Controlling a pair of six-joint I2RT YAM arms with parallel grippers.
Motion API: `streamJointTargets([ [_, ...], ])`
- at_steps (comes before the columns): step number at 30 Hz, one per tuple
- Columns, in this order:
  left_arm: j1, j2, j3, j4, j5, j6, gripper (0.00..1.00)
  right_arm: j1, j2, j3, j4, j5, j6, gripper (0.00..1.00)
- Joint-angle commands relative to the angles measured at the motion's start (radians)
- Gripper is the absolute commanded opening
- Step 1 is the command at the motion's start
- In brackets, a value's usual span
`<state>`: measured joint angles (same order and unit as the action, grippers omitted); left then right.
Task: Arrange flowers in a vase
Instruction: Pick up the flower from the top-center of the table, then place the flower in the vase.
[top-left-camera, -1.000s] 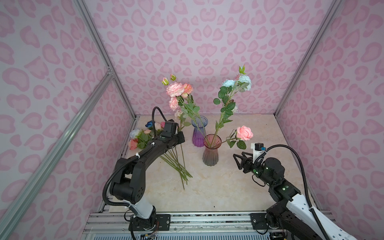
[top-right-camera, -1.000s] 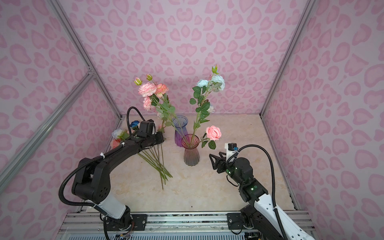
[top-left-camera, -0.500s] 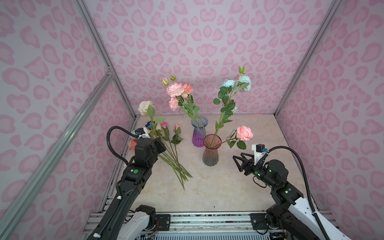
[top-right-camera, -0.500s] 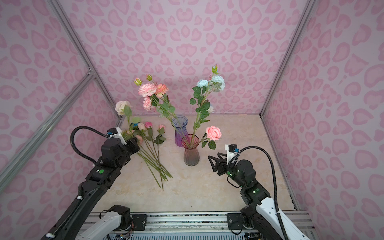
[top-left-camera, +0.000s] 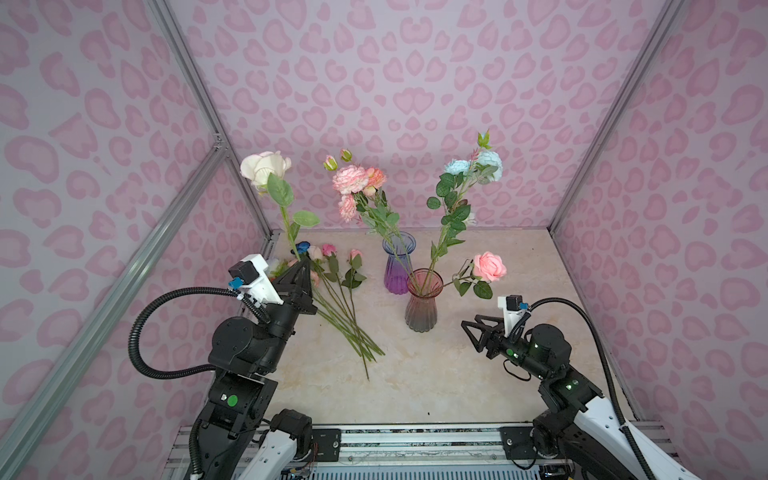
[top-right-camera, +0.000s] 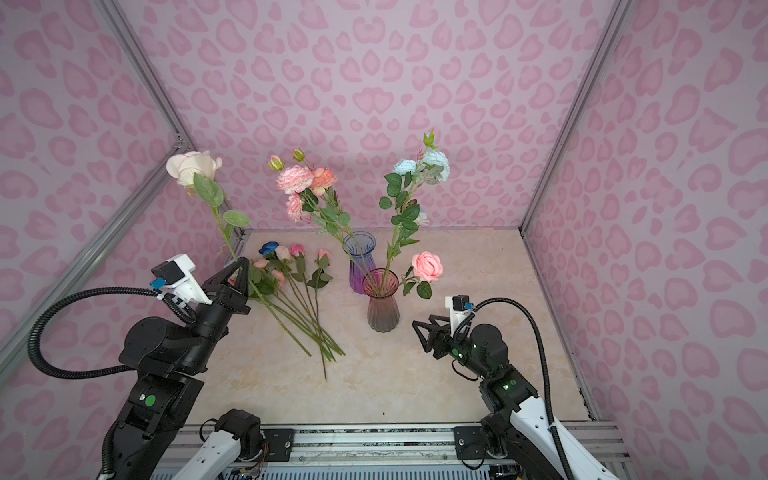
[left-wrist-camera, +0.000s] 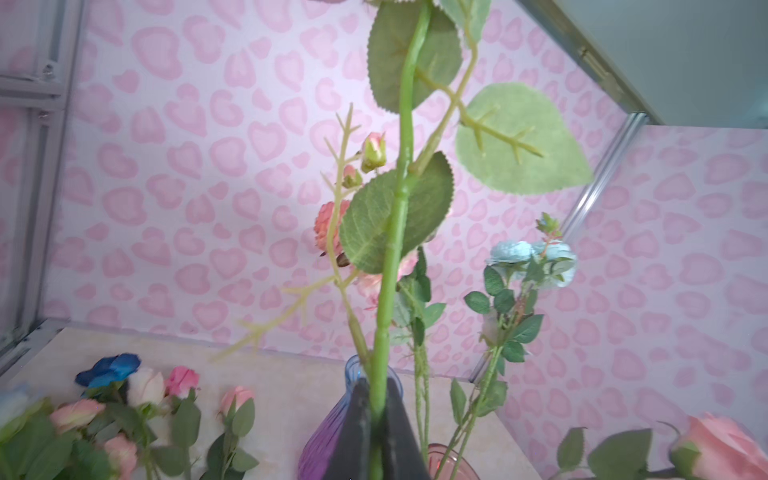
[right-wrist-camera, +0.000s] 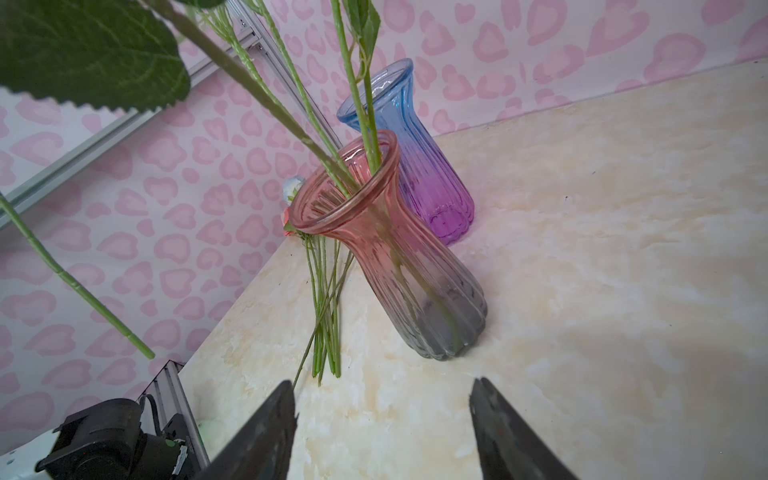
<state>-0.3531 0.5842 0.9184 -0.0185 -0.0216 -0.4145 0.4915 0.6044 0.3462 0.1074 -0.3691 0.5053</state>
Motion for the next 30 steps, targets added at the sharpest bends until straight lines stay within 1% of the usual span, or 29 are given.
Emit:
streamJointTargets([
  [1, -0.069, 0.039, 0.053, 0.106, 0.05, 0.096, 0.03, 0.002, 0.004, 0.009, 0.023, 0.024, -0.019, 0.68],
  [5, -0.218, 0.145, 0.122, 0.177, -0.009, 0.225, 0.03, 0.002, 0.043, 0.041, 0.01, 0.024, -0.045, 0.68],
  [7, -0.28, 0.207, 0.165, 0.201, -0.023, 0.295, 0.03, 0.001, 0.064, 0.052, 0.013, 0.02, -0.052, 0.68],
  [9, -0.316, 0.261, 0.193, 0.278, -0.029, 0.337, 0.03, 0.001, 0.071, 0.059, 0.018, 0.024, -0.058, 0.67],
  [13, -0.338, 0.367, 0.199, 0.489, -0.007, 0.348, 0.03, 0.002, 0.071, 0.066, 0.01, 0.05, -0.081, 0.68],
  [16, -0.343, 0.47, 0.219, 0.602, -0.021, 0.321, 0.03, 0.002, 0.079, 0.078, -0.002, 0.063, -0.101, 0.68],
  [19, -0.35, 0.576, 0.271, 0.645, -0.02, 0.309, 0.03, 0.002, 0.096, 0.095, -0.008, 0.058, -0.115, 0.68],
  [23, -0.357, 0.682, 0.32, 0.724, -0.018, 0.299, 0.03, 0.002, 0.099, 0.096, 0.004, 0.064, -0.122, 0.68],
  [26, -0.366, 0.753, 0.366, 0.742, -0.022, 0.326, 0.03, 0.001, 0.103, 0.096, 0.006, 0.066, -0.131, 0.68],
  [29, -0.371, 0.807, 0.358, 0.805, -0.03, 0.312, 0.03, -0.001, 0.108, 0.093, 0.01, 0.062, -0.135, 0.68],
  [30, -0.379, 0.825, 0.352, 0.825, -0.039, 0.328, 0.03, 0.0, 0.109, 0.092, 0.012, 0.061, -0.136, 0.68],
])
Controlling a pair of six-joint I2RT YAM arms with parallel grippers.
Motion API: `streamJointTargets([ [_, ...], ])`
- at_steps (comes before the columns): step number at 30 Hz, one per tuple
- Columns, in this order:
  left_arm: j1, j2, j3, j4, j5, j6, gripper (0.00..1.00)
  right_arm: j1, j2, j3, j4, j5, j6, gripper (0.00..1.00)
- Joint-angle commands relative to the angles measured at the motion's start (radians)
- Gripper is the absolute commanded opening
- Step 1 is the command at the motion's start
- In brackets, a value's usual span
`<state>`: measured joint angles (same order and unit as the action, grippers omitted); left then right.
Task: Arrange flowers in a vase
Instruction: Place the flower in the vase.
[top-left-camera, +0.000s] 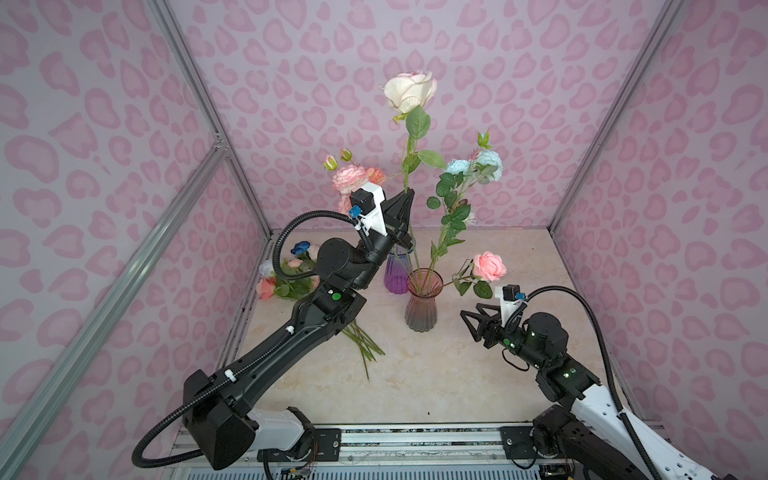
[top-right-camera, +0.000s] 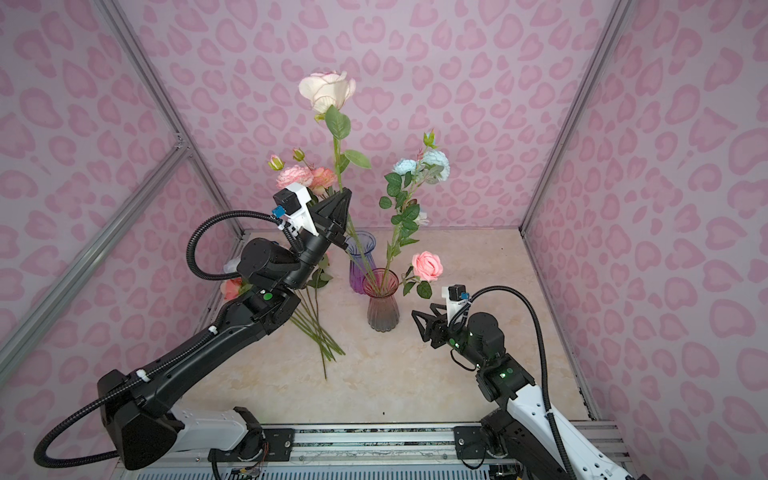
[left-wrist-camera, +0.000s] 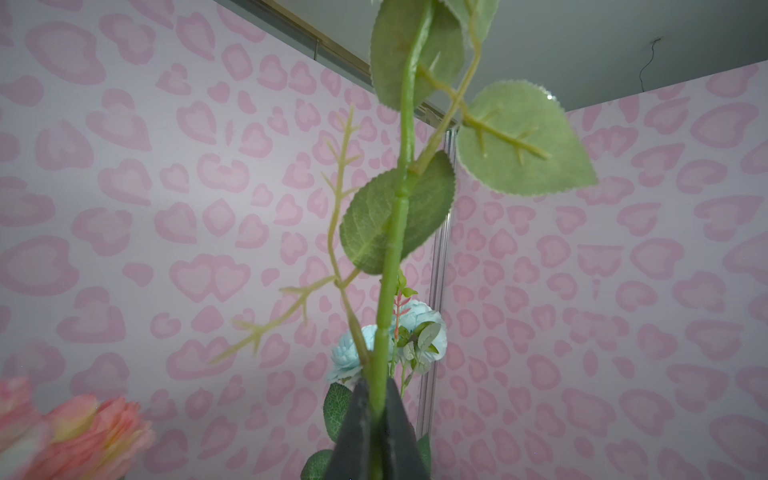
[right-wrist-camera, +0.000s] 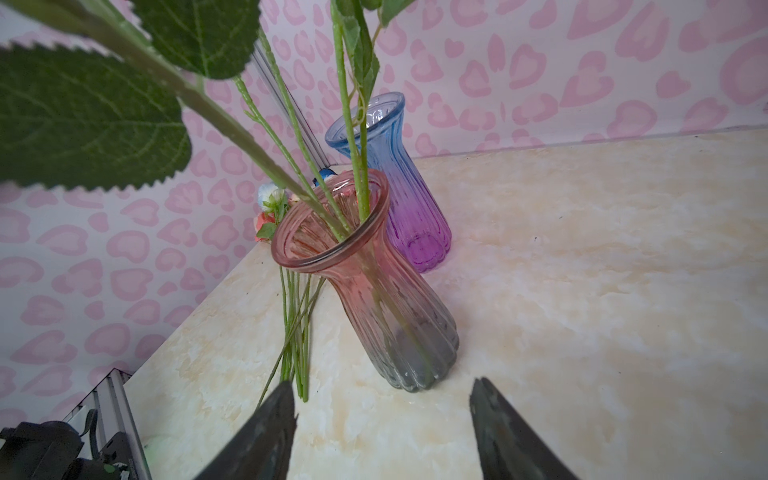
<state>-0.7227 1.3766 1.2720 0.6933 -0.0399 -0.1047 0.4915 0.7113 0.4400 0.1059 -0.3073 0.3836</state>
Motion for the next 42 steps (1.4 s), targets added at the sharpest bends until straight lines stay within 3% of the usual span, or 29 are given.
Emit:
streamJointTargets([
  [1, -0.03, 0.051, -0.014, 0.143, -0.055, 0.067, 0.03, 0.001, 0.004, 0.001, 0.009, -0.001, -0.018, 0.68],
  [8, -0.067, 0.078, -0.134, 0.208, -0.13, 0.08, 0.03, -0.001, -0.022, 0.002, -0.028, 0.019, -0.026, 0.68],
  [15, -0.081, 0.055, -0.209, 0.143, -0.129, 0.055, 0.03, -0.003, 0.0, 0.003, -0.015, 0.015, -0.029, 0.68],
  [22, -0.104, 0.059, -0.262, 0.125, -0.197, 0.022, 0.07, -0.004, 0.003, 0.003, -0.016, 0.016, -0.022, 0.68],
  [35, -0.108, 0.027, -0.26, 0.019, -0.185, -0.018, 0.35, -0.002, -0.005, 0.005, -0.021, 0.017, -0.021, 0.69],
  [40, -0.113, -0.023, -0.259, -0.077, -0.213, -0.03, 0.51, -0.001, -0.006, 0.007, -0.017, 0.019, -0.017, 0.69],
  [42, -0.116, -0.057, -0.237, -0.168, -0.251, -0.033, 0.66, -0.002, 0.002, 0.014, -0.015, 0.014, -0.015, 0.69],
])
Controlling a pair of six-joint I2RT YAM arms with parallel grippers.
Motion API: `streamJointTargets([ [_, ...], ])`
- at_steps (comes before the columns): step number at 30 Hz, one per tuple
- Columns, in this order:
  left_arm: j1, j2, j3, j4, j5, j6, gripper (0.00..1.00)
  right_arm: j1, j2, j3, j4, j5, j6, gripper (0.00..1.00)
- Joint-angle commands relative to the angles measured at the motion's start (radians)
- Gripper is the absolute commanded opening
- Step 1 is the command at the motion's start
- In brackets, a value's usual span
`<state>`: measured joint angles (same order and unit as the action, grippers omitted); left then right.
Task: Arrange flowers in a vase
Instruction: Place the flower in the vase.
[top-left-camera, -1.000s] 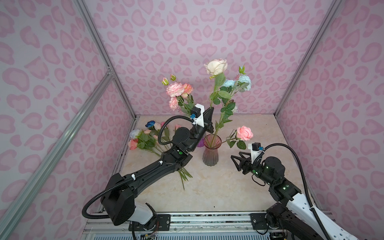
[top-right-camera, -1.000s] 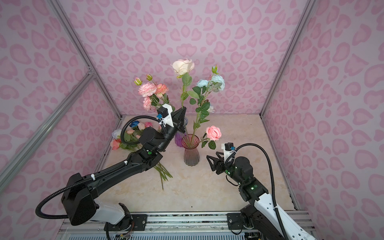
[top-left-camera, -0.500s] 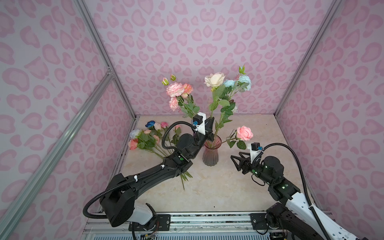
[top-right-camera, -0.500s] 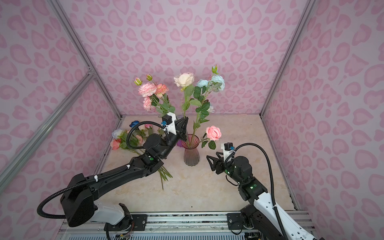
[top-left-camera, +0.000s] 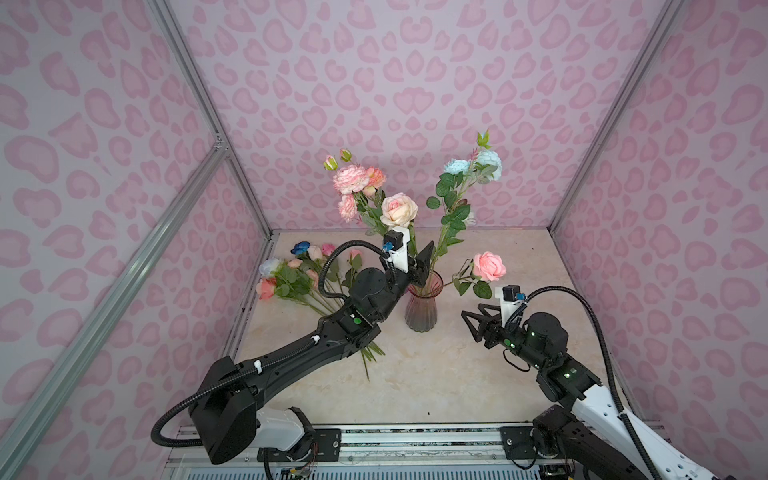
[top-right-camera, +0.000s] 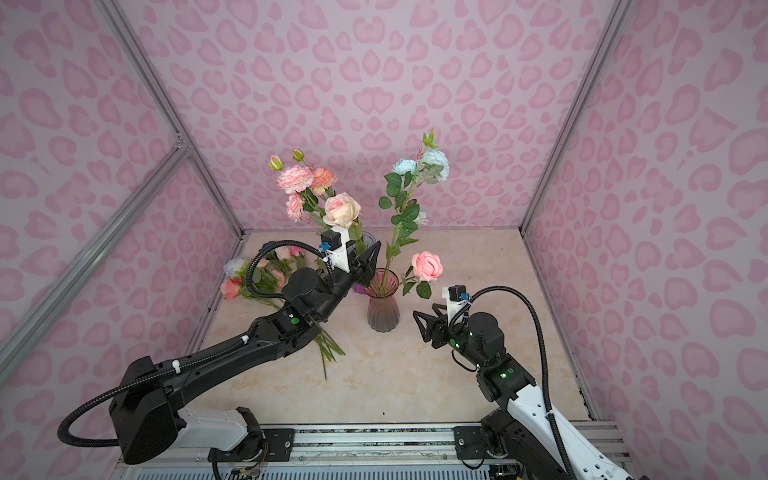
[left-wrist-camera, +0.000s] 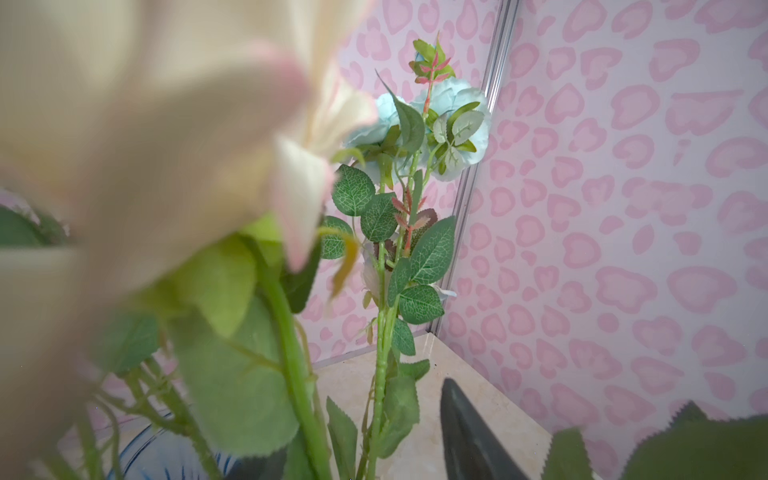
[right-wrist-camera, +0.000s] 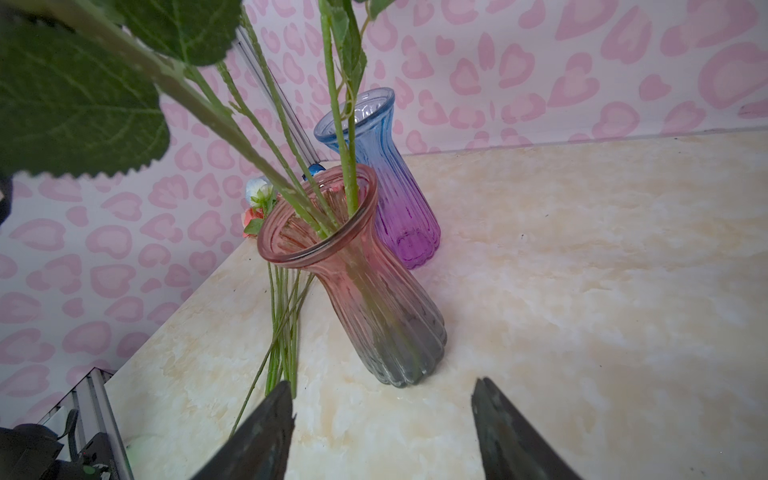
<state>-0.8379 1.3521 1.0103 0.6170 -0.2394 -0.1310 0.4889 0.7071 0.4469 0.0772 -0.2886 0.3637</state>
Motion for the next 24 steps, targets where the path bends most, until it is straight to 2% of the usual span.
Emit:
streamJointTargets([
  [1, 0.0, -0.057, 0.035, -0.15, -0.075, -0.012, 0.76, 0.001, 0.011, 0.013, 0.013, -0.007, 0.005, 0.7],
  [3, 0.0, -0.118, 0.046, -0.25, -0.111, -0.028, 0.82, -0.001, 0.026, 0.029, 0.01, -0.009, 0.008, 0.7],
  [4, 0.0, -0.153, 0.049, -0.305, -0.139, -0.042, 0.99, 0.001, 0.036, 0.038, 0.007, -0.012, 0.007, 0.7],
  [10, 0.0, -0.292, 0.106, -0.599, -0.235, -0.084, 0.98, -0.001, 0.108, 0.089, -0.017, 0.009, 0.004, 0.75],
  [15, 0.0, -0.375, 0.06, -0.606, -0.215, -0.113, 0.98, -0.001, 0.173, 0.142, -0.045, 0.003, 0.02, 0.76],
  [24, -0.001, -0.346, 0.078, -0.621, -0.106, -0.107, 0.98, 0.0, 0.12, 0.157, -0.064, 0.073, 0.03, 0.76],
])
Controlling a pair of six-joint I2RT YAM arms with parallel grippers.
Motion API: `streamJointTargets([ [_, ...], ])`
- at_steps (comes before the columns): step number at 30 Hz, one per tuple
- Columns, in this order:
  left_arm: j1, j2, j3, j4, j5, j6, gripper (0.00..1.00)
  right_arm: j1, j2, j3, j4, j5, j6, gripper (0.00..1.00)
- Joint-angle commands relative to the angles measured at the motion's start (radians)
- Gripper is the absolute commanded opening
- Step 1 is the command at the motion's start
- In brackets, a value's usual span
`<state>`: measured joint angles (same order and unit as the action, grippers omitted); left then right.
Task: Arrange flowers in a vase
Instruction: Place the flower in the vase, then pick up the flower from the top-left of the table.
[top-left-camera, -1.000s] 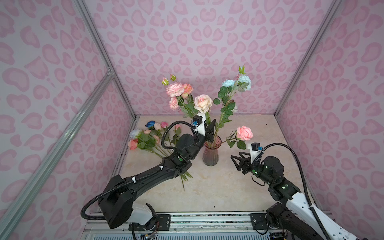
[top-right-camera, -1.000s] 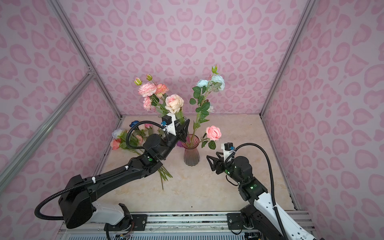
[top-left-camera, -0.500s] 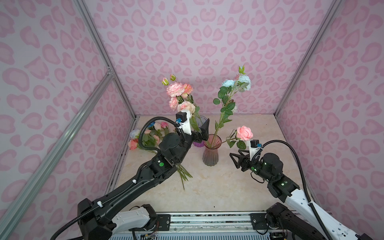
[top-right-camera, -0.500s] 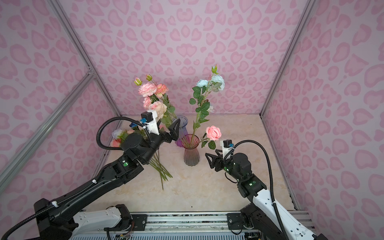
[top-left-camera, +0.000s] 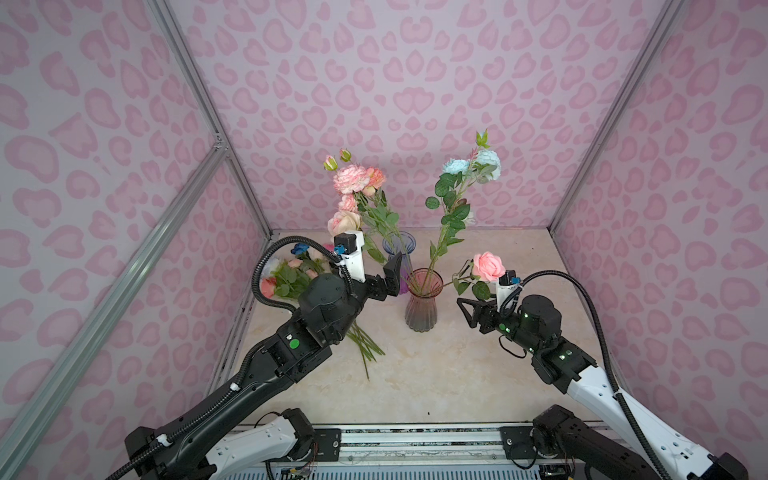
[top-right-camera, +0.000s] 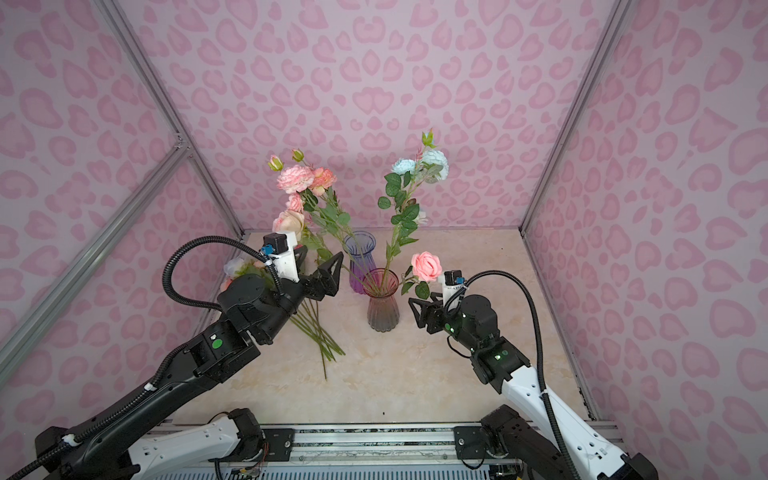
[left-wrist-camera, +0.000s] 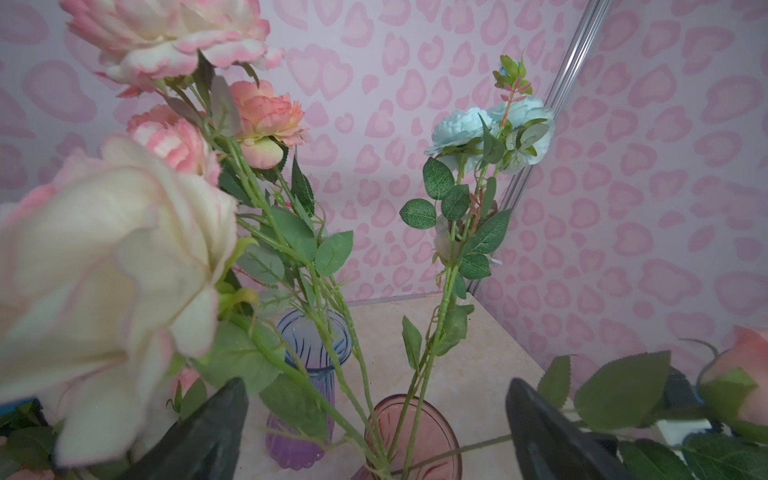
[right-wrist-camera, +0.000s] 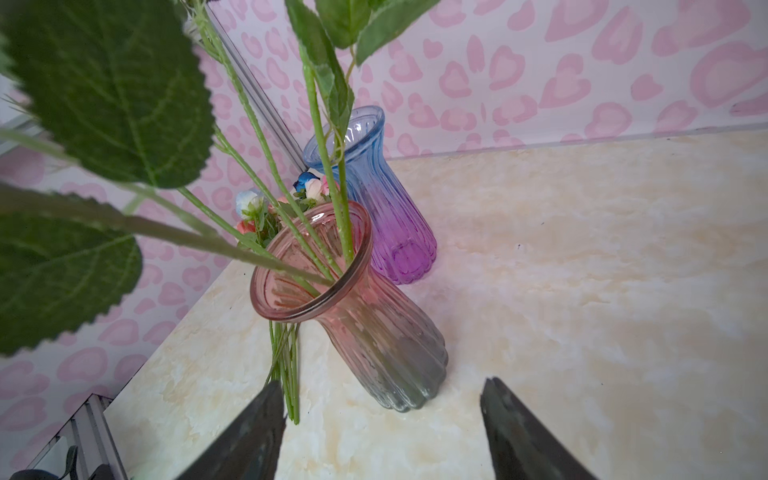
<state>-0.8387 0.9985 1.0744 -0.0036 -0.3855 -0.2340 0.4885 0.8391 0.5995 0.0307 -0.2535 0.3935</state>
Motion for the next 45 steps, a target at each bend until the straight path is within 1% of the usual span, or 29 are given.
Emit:
streamJointTargets([
  [1, 0.001, 0.012, 0.02, -0.005, 0.056, 0.003, 0.98, 0.0, -0.02, 0.002, -0.021, 0.048, -0.002, 0.76],
  [7, 0.001, -0.015, 0.032, -0.056, 0.07, 0.027, 1.0, 0.0, -0.041, 0.001, -0.04, 0.07, -0.019, 0.75],
  [12, 0.001, -0.059, 0.049, -0.129, 0.056, 0.043, 0.96, 0.0, -0.059, 0.0, -0.044, 0.084, -0.038, 0.75],
  [15, 0.001, -0.111, 0.058, -0.156, 0.015, 0.05, 0.94, -0.001, -0.065, 0.003, -0.045, 0.087, -0.048, 0.75],
  [18, 0.0, -0.166, 0.077, -0.214, -0.047, 0.05, 0.9, -0.001, -0.07, 0.003, -0.04, 0.094, -0.051, 0.75],
  [21, 0.001, -0.234, 0.07, -0.273, -0.156, 0.032, 0.85, 0.0, -0.081, -0.01, -0.036, 0.098, -0.051, 0.74],
  [25, 0.005, -0.309, -0.005, -0.335, -0.319, -0.012, 0.71, 0.0, -0.101, -0.044, -0.019, 0.126, -0.044, 0.73],
  [26, 0.01, -0.322, -0.035, -0.345, -0.356, -0.032, 0.65, 0.001, -0.104, -0.052, -0.016, 0.131, -0.042, 0.73],
  [28, 0.034, -0.344, -0.093, -0.372, -0.407, -0.091, 0.43, 0.0, -0.109, -0.065, -0.014, 0.144, -0.036, 0.73],
  [29, 0.059, -0.359, -0.125, -0.377, -0.409, -0.123, 0.42, -0.001, -0.112, -0.072, -0.012, 0.148, -0.032, 0.73],
  [30, 0.085, -0.37, -0.149, -0.377, -0.399, -0.149, 0.44, 0.0, -0.114, -0.08, -0.011, 0.152, -0.029, 0.73],
  [31, 0.123, -0.38, -0.174, -0.376, -0.369, -0.175, 0.53, 0.0, -0.115, -0.087, -0.011, 0.154, -0.026, 0.73],
  [32, 0.171, -0.384, -0.193, -0.375, -0.313, -0.206, 0.56, 0.0, -0.119, -0.096, -0.006, 0.152, -0.025, 0.73],
  [33, 0.217, -0.384, -0.207, -0.372, -0.26, -0.228, 0.57, 0.0, -0.123, -0.108, 0.003, 0.147, -0.024, 0.74],
  [35, 0.353, -0.364, -0.231, -0.372, -0.127, -0.289, 0.6, 0.001, -0.134, -0.132, 0.03, 0.132, -0.02, 0.76],
  [37, 0.472, -0.327, -0.256, -0.357, 0.016, -0.343, 0.61, 0.001, -0.144, -0.149, 0.047, 0.126, -0.011, 0.76],
  [39, 0.557, -0.262, -0.284, -0.331, 0.122, -0.394, 0.62, 0.002, -0.154, -0.158, 0.053, 0.133, -0.006, 0.76],
  [41, 0.61, -0.177, -0.3, -0.304, 0.209, -0.422, 0.61, 0.002, -0.159, -0.172, 0.068, 0.141, 0.001, 0.76],
  [45, 0.62, -0.012, -0.296, -0.25, 0.279, -0.422, 0.59, 0.003, -0.134, -0.209, 0.138, 0.124, 0.058, 0.74],
])
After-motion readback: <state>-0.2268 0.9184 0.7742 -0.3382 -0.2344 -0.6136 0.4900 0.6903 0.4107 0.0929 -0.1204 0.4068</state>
